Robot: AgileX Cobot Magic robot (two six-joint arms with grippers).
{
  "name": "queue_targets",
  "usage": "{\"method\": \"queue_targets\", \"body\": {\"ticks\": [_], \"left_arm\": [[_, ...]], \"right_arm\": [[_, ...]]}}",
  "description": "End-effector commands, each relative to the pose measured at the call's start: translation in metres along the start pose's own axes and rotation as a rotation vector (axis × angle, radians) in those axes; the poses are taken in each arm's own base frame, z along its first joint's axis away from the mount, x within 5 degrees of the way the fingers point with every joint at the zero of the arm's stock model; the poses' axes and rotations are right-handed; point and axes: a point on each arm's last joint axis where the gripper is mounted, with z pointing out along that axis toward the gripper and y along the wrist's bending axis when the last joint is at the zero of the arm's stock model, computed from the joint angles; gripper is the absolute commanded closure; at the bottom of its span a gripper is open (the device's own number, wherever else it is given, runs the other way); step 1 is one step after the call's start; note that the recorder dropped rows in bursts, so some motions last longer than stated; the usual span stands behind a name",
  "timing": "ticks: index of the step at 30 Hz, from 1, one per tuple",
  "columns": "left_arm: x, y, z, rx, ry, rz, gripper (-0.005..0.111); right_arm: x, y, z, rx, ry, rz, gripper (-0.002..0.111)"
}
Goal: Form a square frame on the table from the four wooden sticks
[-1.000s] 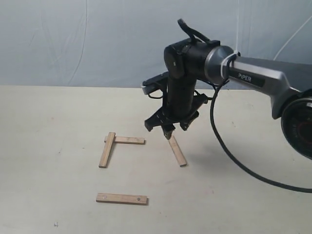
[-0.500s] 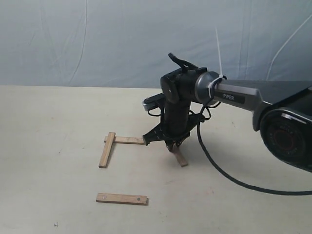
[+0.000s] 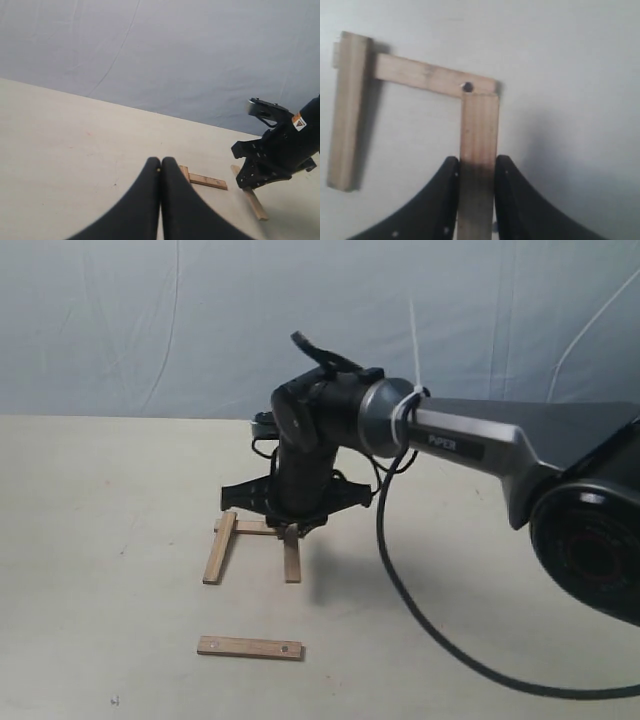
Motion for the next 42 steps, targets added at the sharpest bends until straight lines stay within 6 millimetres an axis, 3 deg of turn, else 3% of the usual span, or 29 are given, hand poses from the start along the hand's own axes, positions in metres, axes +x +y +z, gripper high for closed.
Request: {"method": "queue_targets", "body": {"ticks": [1,12,16,20,23,28,32,36,42], "left_arm": [[0.001,0.0,0.0,0.002,-0.008,0.003,0.107],[0.001,0.0,0.0,0.002,-0.008,0.003,0.107],[0.001,0.0,0.0,0.002,-0.008,0.003,0.107],[0.001,0.0,0.0,0.002,-0.008,0.003,0.107],[0.001,0.0,0.0,0.002,-0.008,0.003,0.107],[0.001,0.0,0.0,0.002,-0.008,0.003,0.107],[0.001,0.0,0.0,0.002,-0.008,0.003,0.107],[0.001,0.0,0.0,0.002,-0.008,0.003,0.107],[0.001,0.0,0.0,0.002,-0.004,0.003,0.107]], "right_arm": [[0.005,0.019,0.003,-0.012,-0.067,0.069,0.108],[0.008,0.025,0.023,-0.001,-0.118,0.189,0.108],[0.012,0.022,0.037,0.035,-0.104,0.174,0.108],[0.011,0.019,0.036,0.062,-0.112,0.154,0.108],[0.005,0.018,0.024,0.081,-0.107,0.126,0.108],[-0.004,0.014,-0.034,0.159,-0.044,-0.117,0.108],[0.014,0.011,-0.038,0.193,0.018,-0.161,0.109],[0.044,0.025,-0.016,0.12,0.011,-0.097,0.109],[0.058,0.031,-0.005,0.118,0.025,-0.027,0.109]]}}
